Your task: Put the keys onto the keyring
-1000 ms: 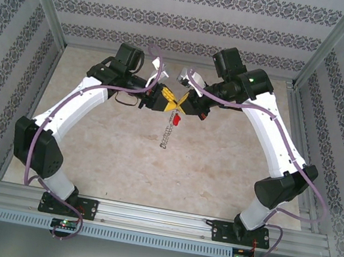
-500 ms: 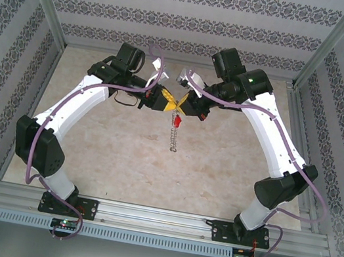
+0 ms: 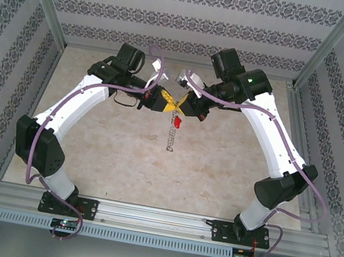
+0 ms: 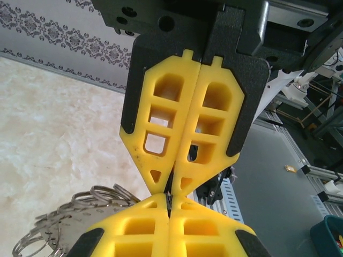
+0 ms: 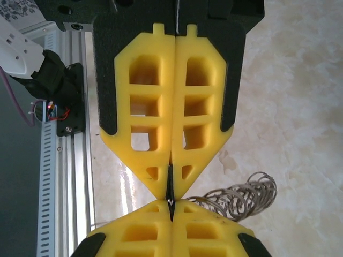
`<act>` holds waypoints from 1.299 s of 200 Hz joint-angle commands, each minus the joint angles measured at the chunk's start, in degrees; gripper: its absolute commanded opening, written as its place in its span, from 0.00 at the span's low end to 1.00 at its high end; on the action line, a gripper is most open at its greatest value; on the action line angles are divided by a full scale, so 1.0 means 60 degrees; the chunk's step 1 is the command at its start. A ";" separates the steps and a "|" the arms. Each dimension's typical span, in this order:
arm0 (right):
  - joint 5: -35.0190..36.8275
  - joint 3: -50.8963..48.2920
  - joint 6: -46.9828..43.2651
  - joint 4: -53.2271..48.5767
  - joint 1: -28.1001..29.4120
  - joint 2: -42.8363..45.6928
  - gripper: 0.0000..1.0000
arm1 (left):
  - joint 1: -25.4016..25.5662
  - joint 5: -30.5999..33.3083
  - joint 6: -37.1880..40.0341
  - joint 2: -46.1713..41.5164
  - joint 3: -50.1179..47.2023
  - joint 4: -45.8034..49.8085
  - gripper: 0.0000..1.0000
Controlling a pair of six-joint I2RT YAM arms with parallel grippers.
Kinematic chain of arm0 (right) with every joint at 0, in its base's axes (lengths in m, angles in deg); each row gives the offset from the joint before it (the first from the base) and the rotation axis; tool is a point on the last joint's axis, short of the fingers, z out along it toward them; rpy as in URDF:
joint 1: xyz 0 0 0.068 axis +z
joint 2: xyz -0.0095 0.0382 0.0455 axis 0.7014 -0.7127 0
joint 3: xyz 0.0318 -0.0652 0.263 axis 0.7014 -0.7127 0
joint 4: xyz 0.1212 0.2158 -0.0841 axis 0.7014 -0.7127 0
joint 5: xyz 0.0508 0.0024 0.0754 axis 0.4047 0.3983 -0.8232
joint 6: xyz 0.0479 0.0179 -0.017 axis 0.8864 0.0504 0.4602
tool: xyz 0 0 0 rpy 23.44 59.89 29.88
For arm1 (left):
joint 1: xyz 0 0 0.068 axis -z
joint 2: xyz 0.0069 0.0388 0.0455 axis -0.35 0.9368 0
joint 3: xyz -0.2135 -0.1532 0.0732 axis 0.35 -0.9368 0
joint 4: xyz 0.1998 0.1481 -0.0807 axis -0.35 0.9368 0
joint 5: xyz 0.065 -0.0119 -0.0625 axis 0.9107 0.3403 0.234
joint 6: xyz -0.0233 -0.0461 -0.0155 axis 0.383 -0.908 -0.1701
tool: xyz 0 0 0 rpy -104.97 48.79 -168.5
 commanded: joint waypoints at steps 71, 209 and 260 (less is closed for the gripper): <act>-0.1296 -0.2229 0.2346 0.4118 -0.1084 0.1942 0.44 | 0.0219 0.1398 -0.2585 -0.1300 -0.1948 -0.4521 0.00; -0.1148 -1.0032 1.0203 1.6051 -0.1746 0.3754 0.48 | 0.0236 0.2411 -0.4782 -0.2191 -0.3578 -0.8543 0.00; -0.1725 -1.0133 1.0521 1.6747 -0.1556 0.3797 0.45 | 0.0234 0.2411 -0.4912 -0.2271 -0.3730 -0.8834 0.00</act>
